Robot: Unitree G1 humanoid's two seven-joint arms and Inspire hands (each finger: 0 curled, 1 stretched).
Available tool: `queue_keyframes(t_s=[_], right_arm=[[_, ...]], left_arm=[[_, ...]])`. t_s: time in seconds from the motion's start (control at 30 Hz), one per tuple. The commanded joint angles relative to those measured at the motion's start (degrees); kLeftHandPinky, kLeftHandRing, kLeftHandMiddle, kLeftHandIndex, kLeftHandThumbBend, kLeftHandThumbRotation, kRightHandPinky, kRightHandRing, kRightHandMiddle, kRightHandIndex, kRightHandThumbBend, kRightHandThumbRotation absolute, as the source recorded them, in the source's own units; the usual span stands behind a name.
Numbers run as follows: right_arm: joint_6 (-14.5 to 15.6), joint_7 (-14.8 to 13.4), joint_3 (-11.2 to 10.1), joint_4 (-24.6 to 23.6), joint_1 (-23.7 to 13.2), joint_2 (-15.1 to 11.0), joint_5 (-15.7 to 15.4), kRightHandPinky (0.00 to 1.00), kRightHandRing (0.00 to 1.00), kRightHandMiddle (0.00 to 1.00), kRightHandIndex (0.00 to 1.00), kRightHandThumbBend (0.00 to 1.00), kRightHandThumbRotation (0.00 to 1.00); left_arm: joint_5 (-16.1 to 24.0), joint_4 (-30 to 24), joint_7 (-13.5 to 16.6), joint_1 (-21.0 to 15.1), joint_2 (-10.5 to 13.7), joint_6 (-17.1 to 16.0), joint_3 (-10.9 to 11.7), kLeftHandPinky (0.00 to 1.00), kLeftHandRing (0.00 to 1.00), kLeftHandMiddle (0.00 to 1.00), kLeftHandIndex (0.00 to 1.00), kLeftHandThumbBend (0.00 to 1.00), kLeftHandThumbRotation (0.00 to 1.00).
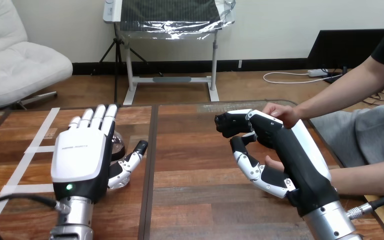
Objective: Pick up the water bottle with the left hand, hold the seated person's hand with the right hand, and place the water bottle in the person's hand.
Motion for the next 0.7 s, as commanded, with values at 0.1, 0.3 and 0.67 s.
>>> queue_keyframes(t_s=[0.1, 0.3, 0.67], right_arm=[[-0.07, -0.16, -0.31, -1.32, -4.07, -0.4, -0.01, 0.56, 0.68, 0.7, 0.69, 0.16, 0.0], [0.23, -0.1, -0.27, -1.45, -4.08, -0.33, 0.07, 0.56, 0.69, 0.7, 0.69, 0.16, 0.0], [-0.51, -0.5, -0.31, -0.95, -4.4, -0.32, -0.34, 0.57, 0.69, 0.7, 0.7, 0.16, 0.0]], left_arm=[[-1.19, 2.16, 6.49, -3.83, -0.95, -2.84, 2.44, 1.0, 1.0, 1.0, 1.0, 0.53, 1.0], [-4.35, 3.89, 8.07, -4.61, -1.89, -6.43, 3.79, 1.0, 1.0, 1.0, 1.0, 0.56, 1.0], [-7.33, 5.28, 11.03, -5.54, -3.46, -10.3, 5.57, 1.0, 1.0, 1.0, 1.0, 0.61, 0.96]])
